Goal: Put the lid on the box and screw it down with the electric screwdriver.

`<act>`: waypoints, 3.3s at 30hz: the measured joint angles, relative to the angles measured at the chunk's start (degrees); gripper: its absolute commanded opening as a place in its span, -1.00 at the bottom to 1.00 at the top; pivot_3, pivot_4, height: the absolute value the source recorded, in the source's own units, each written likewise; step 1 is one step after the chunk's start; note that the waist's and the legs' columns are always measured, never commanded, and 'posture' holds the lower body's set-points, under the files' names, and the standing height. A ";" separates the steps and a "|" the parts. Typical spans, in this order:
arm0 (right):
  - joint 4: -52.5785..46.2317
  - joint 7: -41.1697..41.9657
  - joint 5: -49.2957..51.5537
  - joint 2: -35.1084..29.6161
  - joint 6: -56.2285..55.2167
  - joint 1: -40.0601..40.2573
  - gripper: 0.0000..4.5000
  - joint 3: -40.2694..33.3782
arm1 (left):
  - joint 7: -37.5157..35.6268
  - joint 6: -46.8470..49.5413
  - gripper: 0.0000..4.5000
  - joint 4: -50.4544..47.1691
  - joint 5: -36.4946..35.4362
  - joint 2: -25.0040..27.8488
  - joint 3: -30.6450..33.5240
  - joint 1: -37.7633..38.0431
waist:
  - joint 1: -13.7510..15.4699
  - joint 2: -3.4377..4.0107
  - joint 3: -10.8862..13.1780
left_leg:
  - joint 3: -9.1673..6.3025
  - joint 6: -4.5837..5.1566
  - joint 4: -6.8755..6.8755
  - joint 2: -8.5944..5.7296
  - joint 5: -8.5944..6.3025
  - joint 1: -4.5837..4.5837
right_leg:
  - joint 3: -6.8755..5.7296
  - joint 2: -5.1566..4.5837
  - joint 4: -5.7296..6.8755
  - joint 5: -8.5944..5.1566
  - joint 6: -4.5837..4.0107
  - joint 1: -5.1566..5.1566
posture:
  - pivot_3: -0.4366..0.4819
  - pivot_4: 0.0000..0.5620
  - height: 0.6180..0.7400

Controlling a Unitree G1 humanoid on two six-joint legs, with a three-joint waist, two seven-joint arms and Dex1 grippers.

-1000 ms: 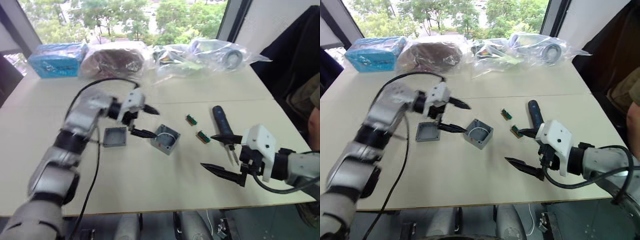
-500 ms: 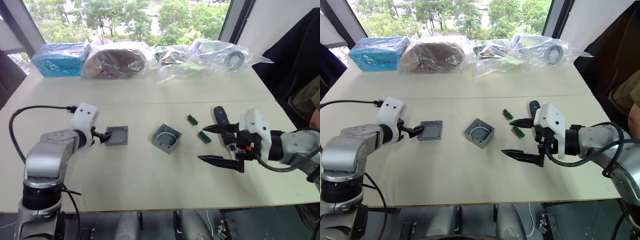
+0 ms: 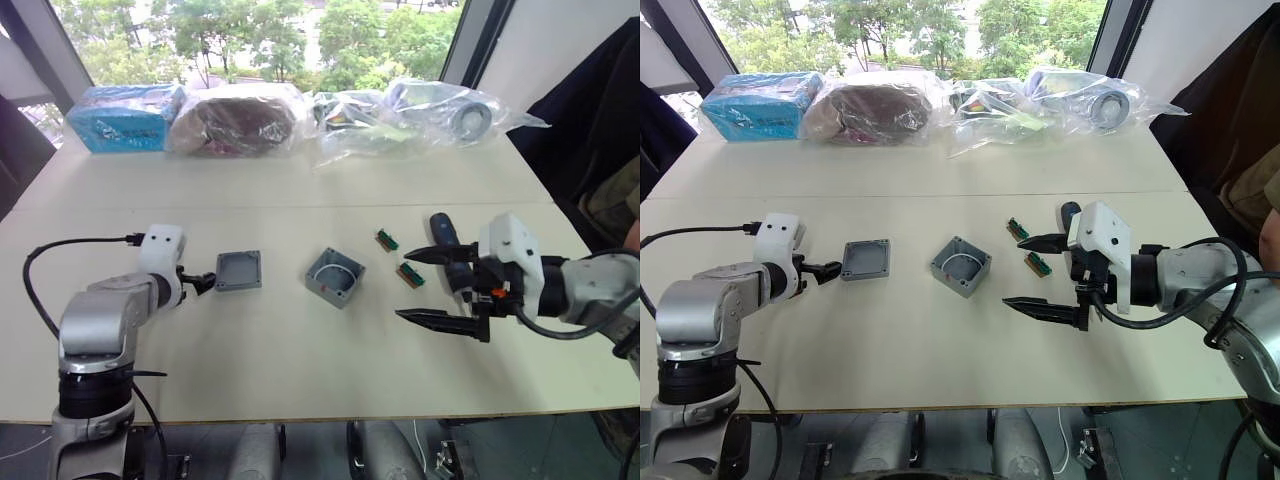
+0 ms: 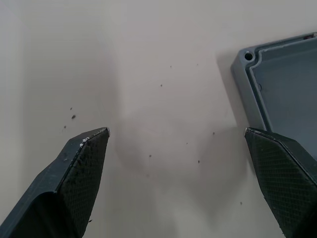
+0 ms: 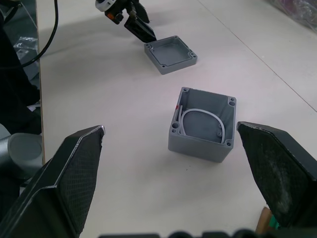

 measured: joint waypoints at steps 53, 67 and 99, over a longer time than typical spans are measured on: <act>-1.53 -11.87 7.99 3.07 10.60 0.52 1.00 -2.81 | 6.90 -5.66 -0.97 5.85 -8.09 -12.22 2.05 -9.48 | 0.23 -0.12 0.07 | -0.02 -0.07 0.02 -0.02 0.04 -0.08 | -0.01 -0.01 -0.12 0.02 -0.13 0.03 | -0.05 -0.47 1.00; 16.91 -54.59 44.33 23.29 23.32 -18.71 1.00 2.20 | -6.13 -31.49 -0.97 2.00 -15.77 -14.55 -4.09 -9.83 | 0.01 -0.10 0.08 | 0.09 -0.07 -0.04 -0.01 0.05 -0.30 | 0.11 0.01 -0.12 0.14 -0.06 -0.29 | -0.05 -0.47 1.00; 20.02 -74.47 53.78 28.78 10.61 -22.48 -0.92 12.57 | -5.34 -35.99 -1.00 0.04 -18.54 -13.17 -7.22 -8.04 | -0.28 -0.04 0.11 | 0.12 -0.05 -0.06 0.02 0.04 -0.41 | 0.18 0.08 -0.11 0.14 0.00 -0.48 | -0.05 -0.47 1.00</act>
